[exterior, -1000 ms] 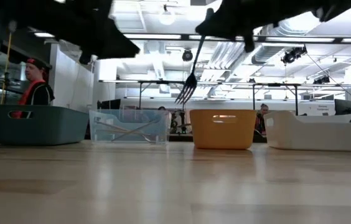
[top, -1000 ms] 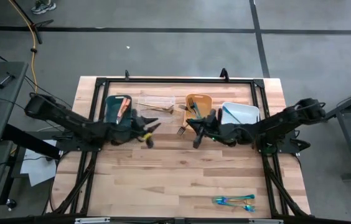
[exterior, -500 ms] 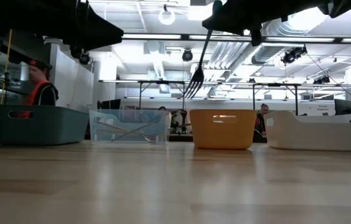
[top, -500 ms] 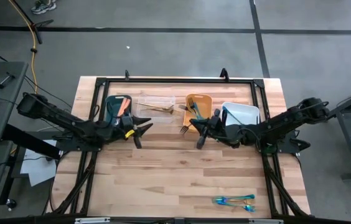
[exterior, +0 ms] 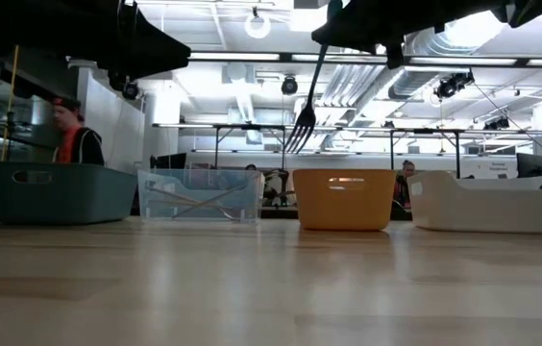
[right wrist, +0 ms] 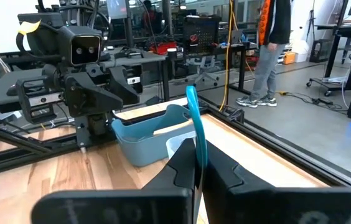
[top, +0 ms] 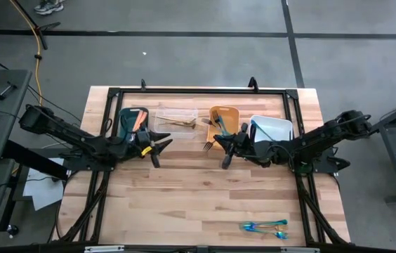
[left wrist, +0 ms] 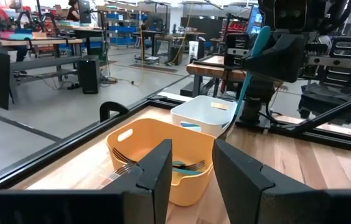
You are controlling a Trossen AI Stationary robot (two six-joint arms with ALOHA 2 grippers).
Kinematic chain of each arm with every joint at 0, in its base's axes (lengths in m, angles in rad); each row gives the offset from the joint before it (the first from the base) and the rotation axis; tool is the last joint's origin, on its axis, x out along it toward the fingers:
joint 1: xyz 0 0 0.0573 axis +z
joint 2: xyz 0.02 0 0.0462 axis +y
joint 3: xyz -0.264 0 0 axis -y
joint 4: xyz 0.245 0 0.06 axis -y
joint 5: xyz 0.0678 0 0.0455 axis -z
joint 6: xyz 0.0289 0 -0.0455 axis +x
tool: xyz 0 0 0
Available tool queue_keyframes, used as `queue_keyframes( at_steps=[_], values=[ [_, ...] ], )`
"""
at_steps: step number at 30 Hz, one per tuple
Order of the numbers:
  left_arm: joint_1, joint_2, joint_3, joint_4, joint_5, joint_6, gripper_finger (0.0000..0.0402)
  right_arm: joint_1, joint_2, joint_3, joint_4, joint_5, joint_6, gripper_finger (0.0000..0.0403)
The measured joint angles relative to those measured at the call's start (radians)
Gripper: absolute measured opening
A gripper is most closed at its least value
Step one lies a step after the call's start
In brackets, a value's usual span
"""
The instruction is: Sort silverware by color (type)
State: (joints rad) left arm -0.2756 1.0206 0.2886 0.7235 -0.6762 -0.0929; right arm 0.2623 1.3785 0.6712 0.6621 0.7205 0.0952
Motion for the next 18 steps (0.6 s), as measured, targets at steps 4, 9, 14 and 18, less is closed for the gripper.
queue_keyframes(
  at_steps=[4,9,14,18],
  values=[
    [0.0,0.0,0.0,0.0,0.0,0.0,0.0111,0.0,0.0,0.0,0.0,-0.02,-0.002,0.0001],
    [0.0,0.0,0.0,0.0,0.015,0.0,0.0111,0.002,0.0,0.0,0.0,-0.025,-0.023,0.0001],
    [0.0,0.0,0.0,0.0,0.018,-0.002,0.0111,-0.021,0.002,0.066,-0.03,0.019,-0.12,0.0001],
    [0.0,0.0,0.0,0.0,0.018,-0.022,0.0111,-0.084,0.001,0.258,-0.351,0.05,-0.176,0.0001]
  ],
)
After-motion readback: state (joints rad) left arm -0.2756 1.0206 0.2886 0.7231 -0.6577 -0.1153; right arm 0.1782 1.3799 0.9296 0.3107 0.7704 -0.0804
